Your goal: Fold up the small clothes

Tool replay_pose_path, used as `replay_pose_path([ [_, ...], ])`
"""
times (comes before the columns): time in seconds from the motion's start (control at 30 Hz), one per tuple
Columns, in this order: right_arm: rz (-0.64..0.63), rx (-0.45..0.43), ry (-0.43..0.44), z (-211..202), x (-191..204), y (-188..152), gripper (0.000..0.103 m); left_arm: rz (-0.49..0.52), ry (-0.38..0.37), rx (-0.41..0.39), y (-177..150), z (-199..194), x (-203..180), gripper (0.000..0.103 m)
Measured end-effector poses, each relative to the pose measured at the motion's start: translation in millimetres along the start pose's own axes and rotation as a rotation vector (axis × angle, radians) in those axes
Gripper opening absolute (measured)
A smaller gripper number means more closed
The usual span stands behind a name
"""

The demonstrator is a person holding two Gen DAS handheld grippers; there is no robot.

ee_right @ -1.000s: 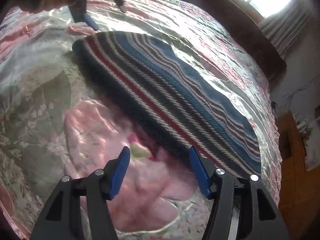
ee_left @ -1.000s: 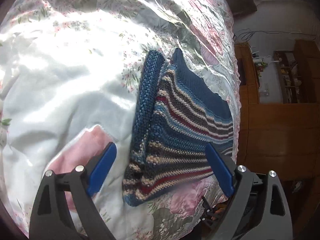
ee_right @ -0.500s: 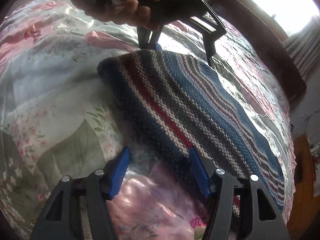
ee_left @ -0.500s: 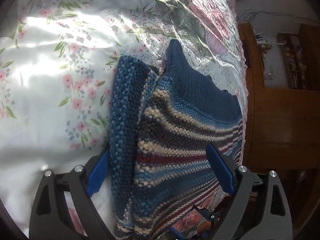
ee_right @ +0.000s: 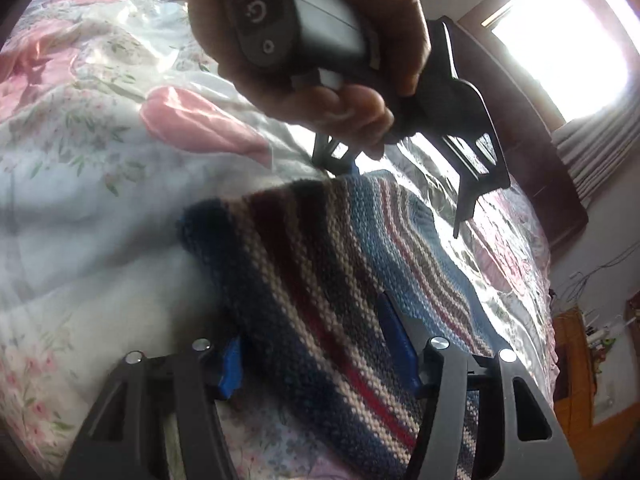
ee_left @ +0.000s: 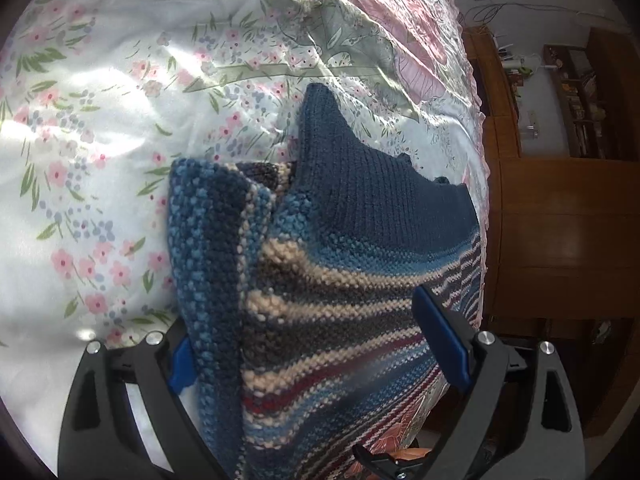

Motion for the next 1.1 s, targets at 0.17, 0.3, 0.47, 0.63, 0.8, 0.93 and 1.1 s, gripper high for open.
replay_pose_path([
  [0.17, -0.017, -0.019, -0.044, 0, 14, 18, 0.06, 0.014, 0.03, 0.015, -1, 3, 0, 0.077],
  [0.3, 0.025, -0.001, -0.02, 4, 16, 20, 0.04, -0.024, 0.057, 0.022, 2, 3, 13, 0.037],
  [0.47, 0.113, -0.012, 0.009, -2, 0, 21, 0.015, -0.017, 0.057, -0.004, 0, -5, 8, 0.025],
  [0.63, 0.195, -0.048, 0.027, -20, -24, 23, 0.013, 0.008, 0.091, -0.024, 0, -17, -11, 0.024],
  [0.8, 0.275, -0.074, 0.041, -37, -56, 25, 0.012, 0.039, 0.116, -0.039, 1, -30, -42, 0.023],
  [0.93, 0.311, -0.088, 0.039, -54, -71, 24, 0.012, 0.069, 0.138, -0.047, 1, -39, -70, 0.023],
  [1.1, 0.35, -0.1, 0.032, -69, -92, 19, 0.012, 0.103, 0.157, -0.053, 1, -43, -104, 0.021],
])
Point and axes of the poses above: each gripper's, at about its wrist camera, not at the fingertips, and z roughly the way its jaws point, x to its left, y to its top, the point moved 7 cm from there along z, roughly the way its jaws point, and after that the axes turned 1 degree about -z, right-handed, at the moved point
